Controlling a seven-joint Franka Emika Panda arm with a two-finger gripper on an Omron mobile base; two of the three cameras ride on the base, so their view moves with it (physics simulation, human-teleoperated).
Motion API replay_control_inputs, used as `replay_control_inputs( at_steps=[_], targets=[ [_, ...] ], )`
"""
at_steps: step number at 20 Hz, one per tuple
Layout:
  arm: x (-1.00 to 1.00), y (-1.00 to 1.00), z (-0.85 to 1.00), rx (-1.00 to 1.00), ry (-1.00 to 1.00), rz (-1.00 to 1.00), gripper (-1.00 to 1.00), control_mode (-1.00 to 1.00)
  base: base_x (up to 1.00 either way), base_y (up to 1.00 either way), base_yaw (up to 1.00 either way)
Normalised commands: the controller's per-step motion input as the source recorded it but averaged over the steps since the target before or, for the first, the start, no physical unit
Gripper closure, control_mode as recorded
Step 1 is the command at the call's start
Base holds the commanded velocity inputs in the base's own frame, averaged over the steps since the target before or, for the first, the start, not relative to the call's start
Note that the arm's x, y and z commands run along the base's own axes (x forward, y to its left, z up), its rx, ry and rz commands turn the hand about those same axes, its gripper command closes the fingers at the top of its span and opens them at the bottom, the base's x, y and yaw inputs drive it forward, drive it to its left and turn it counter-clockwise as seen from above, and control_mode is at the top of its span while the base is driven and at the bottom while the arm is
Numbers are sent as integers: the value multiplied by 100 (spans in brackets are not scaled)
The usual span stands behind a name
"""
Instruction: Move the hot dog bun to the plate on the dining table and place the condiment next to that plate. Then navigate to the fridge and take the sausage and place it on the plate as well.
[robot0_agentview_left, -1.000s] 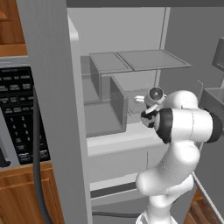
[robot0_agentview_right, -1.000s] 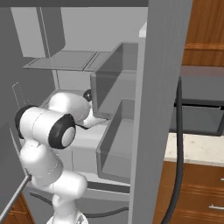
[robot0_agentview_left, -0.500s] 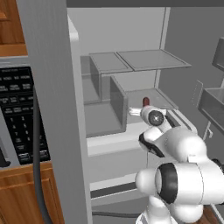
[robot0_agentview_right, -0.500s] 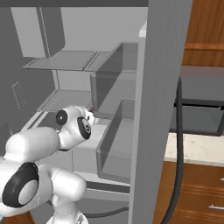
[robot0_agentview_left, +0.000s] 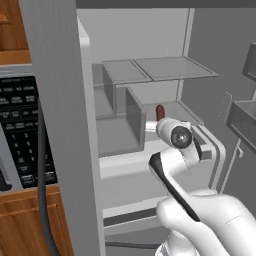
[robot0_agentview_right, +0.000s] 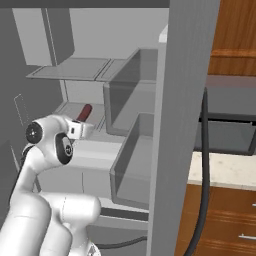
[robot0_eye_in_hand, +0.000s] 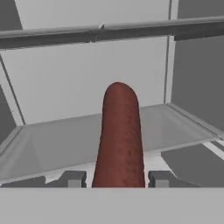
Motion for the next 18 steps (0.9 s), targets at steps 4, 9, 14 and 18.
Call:
replay_control_inputs(
  at_steps=[4,9,14,18],
  targets=[
    [-87,35,83,2,22,1,100,-100,0,0,0],
    [-66,7,27,0,33,0,100,-100,0,0,0],
    [-20,-3,-18,-1,27,0,100,-100,0,0,0],
    [-20,-5,-35,0,16,0,100,-100,0,0,0]
  ],
)
